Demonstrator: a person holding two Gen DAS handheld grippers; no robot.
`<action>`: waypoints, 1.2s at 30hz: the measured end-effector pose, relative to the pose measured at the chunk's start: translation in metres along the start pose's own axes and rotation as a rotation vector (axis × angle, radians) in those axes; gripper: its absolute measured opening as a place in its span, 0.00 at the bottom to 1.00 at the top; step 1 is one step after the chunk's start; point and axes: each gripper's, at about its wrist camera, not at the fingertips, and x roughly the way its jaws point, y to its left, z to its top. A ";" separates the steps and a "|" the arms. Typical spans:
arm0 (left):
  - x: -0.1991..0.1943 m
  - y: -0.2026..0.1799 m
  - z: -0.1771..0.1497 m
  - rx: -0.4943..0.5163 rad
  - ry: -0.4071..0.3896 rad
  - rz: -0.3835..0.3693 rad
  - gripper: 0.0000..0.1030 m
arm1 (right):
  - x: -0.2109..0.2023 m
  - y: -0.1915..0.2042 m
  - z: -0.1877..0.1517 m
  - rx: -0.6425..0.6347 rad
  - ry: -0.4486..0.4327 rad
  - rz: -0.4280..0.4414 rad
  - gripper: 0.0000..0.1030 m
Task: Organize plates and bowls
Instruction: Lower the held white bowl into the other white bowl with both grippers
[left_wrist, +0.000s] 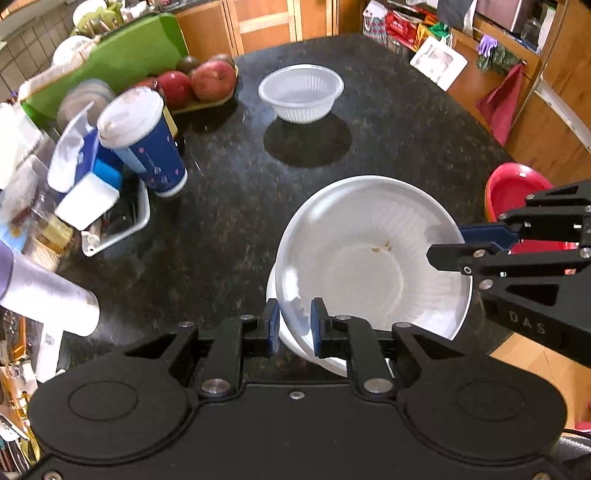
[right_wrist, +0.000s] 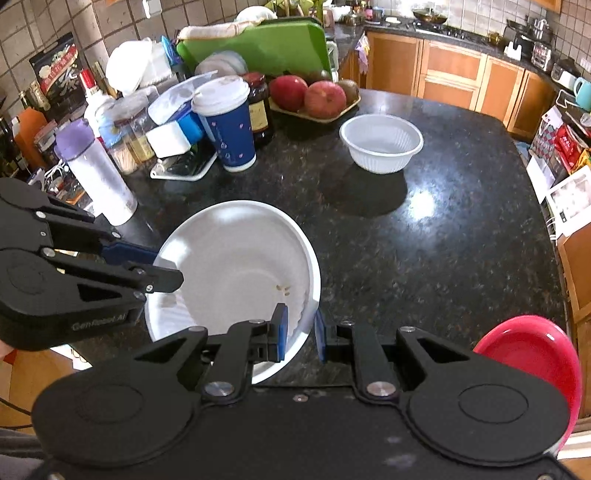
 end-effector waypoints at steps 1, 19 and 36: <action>0.003 0.001 -0.002 -0.001 0.007 0.000 0.22 | 0.002 0.001 -0.001 0.004 0.010 0.004 0.17; 0.038 0.013 -0.002 -0.015 0.098 -0.033 0.23 | 0.043 0.001 0.000 0.010 0.120 0.019 0.17; 0.063 0.016 -0.003 -0.021 0.147 -0.033 0.30 | 0.065 -0.002 0.001 0.000 0.165 0.025 0.18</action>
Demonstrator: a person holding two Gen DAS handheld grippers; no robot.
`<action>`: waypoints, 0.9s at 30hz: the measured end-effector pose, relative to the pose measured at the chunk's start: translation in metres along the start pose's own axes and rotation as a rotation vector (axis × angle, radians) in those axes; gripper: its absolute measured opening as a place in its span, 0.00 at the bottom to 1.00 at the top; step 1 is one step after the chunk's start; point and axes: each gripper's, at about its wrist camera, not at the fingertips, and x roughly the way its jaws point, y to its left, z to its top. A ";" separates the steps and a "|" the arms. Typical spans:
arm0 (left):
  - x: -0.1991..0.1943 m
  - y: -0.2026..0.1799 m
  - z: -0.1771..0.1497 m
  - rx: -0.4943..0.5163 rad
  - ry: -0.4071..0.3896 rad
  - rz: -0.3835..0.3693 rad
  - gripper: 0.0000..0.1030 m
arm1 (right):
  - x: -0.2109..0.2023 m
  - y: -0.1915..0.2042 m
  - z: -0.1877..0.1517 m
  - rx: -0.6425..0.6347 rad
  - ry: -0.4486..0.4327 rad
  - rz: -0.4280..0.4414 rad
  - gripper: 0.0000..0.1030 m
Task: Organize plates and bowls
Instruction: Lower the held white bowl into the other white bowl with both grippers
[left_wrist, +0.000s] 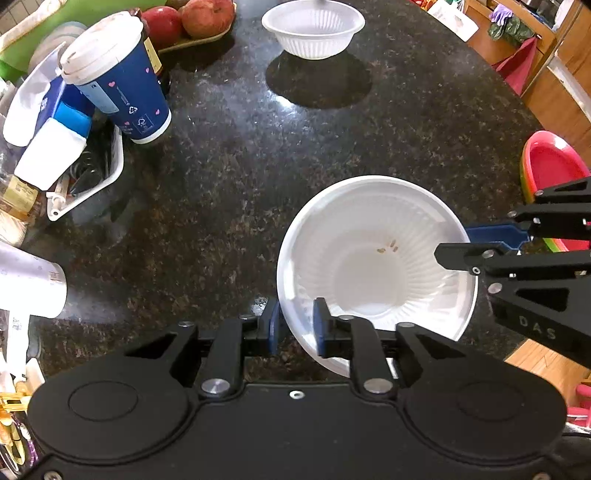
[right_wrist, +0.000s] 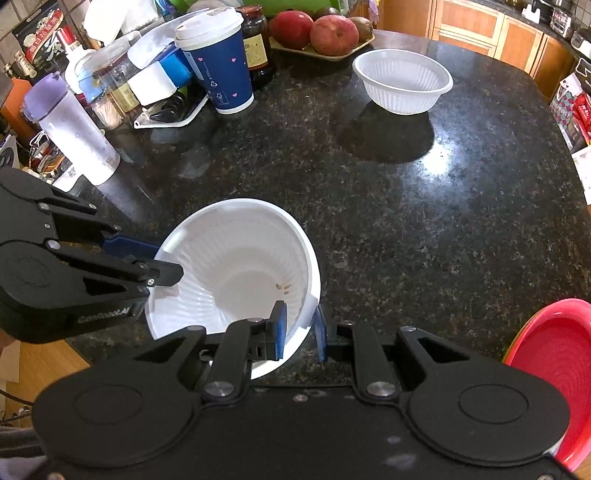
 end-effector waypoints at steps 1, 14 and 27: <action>0.002 0.000 0.000 0.000 0.006 -0.002 0.30 | 0.001 0.000 0.000 0.000 0.004 0.001 0.18; -0.004 0.004 0.000 -0.002 -0.038 -0.026 0.33 | 0.009 -0.004 0.000 0.006 0.028 0.033 0.23; -0.010 0.002 0.000 0.009 -0.071 -0.036 0.39 | 0.004 -0.002 0.001 -0.012 -0.005 0.036 0.30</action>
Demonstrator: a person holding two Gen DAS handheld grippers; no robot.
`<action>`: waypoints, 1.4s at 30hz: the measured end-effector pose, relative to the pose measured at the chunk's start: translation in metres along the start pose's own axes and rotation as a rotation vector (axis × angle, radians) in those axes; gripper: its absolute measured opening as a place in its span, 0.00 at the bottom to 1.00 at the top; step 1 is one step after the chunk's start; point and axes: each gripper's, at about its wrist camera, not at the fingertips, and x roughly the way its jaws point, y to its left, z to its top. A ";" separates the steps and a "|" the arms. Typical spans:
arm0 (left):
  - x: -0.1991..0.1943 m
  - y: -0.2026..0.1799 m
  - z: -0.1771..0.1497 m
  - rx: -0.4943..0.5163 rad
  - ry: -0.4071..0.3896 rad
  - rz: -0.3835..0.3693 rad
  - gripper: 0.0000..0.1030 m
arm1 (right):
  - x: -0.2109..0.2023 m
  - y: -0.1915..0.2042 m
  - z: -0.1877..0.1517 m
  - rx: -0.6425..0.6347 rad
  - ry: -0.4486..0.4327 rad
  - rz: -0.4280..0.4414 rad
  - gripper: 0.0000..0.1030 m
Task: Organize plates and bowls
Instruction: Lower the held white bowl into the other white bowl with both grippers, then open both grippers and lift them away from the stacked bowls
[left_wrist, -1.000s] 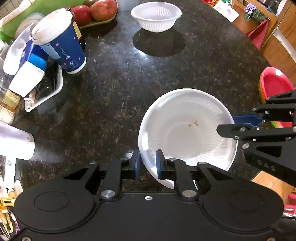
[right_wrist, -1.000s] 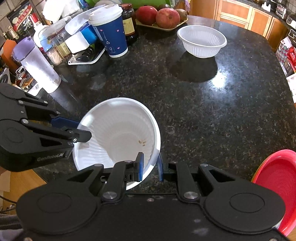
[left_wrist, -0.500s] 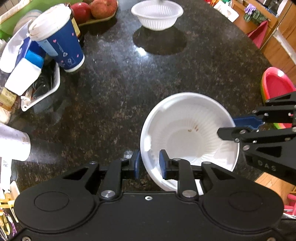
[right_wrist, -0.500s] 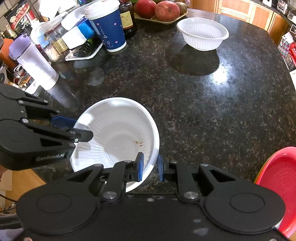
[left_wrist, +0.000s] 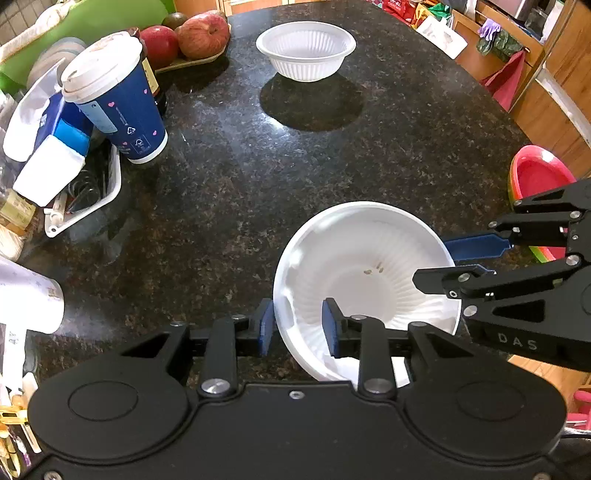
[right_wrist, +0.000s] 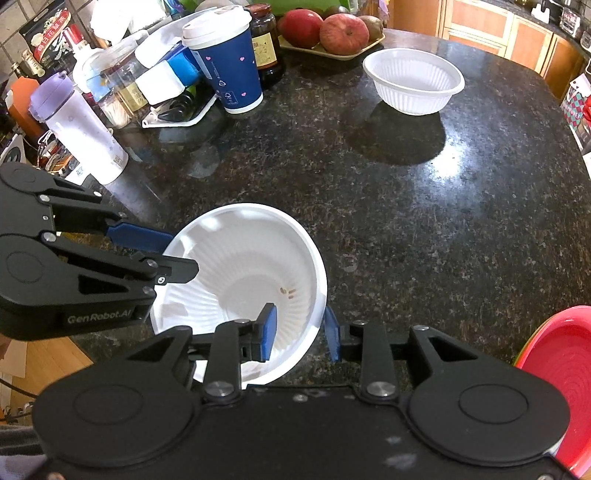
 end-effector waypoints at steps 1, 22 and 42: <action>0.000 0.000 0.000 -0.002 -0.001 -0.003 0.39 | 0.000 -0.001 -0.001 0.001 -0.003 0.002 0.31; -0.009 0.000 -0.001 -0.012 -0.029 0.000 0.41 | -0.004 0.000 -0.006 -0.011 -0.016 0.010 0.32; -0.046 0.005 0.045 -0.049 -0.188 0.057 0.41 | -0.057 -0.032 0.021 0.000 -0.187 -0.033 0.32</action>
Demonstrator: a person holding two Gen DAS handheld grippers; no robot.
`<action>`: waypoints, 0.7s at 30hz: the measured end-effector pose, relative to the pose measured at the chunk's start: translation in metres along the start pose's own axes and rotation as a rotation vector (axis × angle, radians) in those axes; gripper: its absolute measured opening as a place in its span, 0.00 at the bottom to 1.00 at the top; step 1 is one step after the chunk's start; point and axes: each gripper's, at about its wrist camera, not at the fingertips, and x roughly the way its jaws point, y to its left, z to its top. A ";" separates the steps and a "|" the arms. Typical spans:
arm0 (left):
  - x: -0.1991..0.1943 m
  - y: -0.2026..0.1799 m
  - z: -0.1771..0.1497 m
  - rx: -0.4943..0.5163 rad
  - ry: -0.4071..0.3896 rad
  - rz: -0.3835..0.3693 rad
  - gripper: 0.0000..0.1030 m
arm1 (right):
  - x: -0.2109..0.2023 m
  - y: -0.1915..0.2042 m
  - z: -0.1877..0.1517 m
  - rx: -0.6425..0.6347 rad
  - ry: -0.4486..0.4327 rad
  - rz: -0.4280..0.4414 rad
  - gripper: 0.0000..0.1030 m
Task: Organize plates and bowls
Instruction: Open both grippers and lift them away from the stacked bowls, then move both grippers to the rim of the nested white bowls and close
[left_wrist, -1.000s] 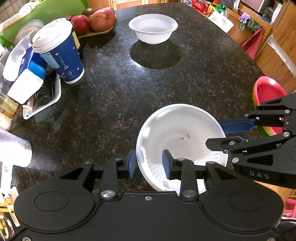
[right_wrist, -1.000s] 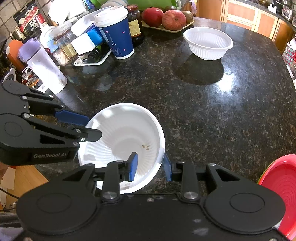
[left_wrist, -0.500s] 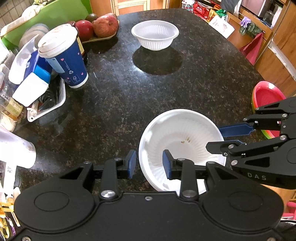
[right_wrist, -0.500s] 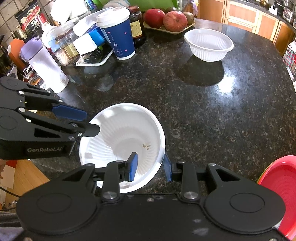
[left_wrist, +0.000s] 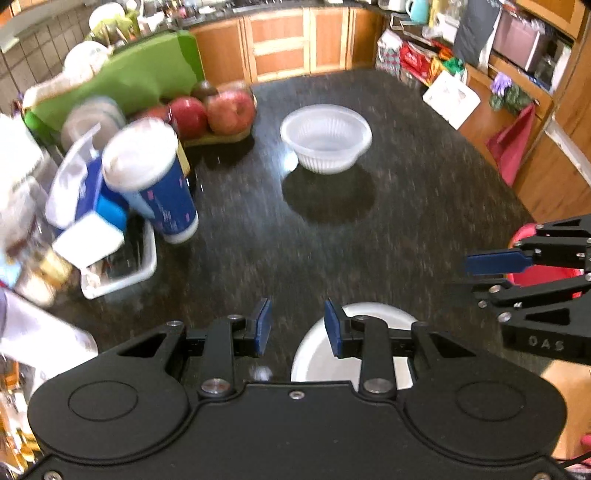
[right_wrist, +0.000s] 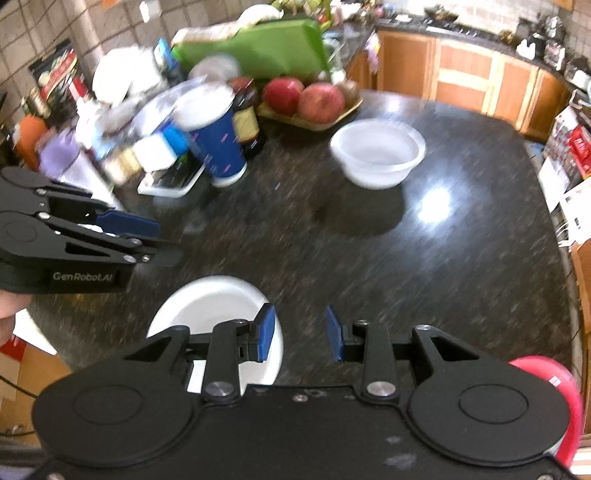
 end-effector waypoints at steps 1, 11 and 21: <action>0.000 0.000 0.007 -0.005 -0.012 0.001 0.41 | -0.003 -0.006 0.006 0.007 -0.017 -0.011 0.32; 0.035 -0.002 0.076 -0.060 -0.086 0.033 0.41 | 0.004 -0.083 0.073 0.096 -0.118 -0.054 0.29; 0.105 0.006 0.129 -0.128 -0.006 0.090 0.41 | 0.078 -0.136 0.128 0.159 -0.061 -0.037 0.27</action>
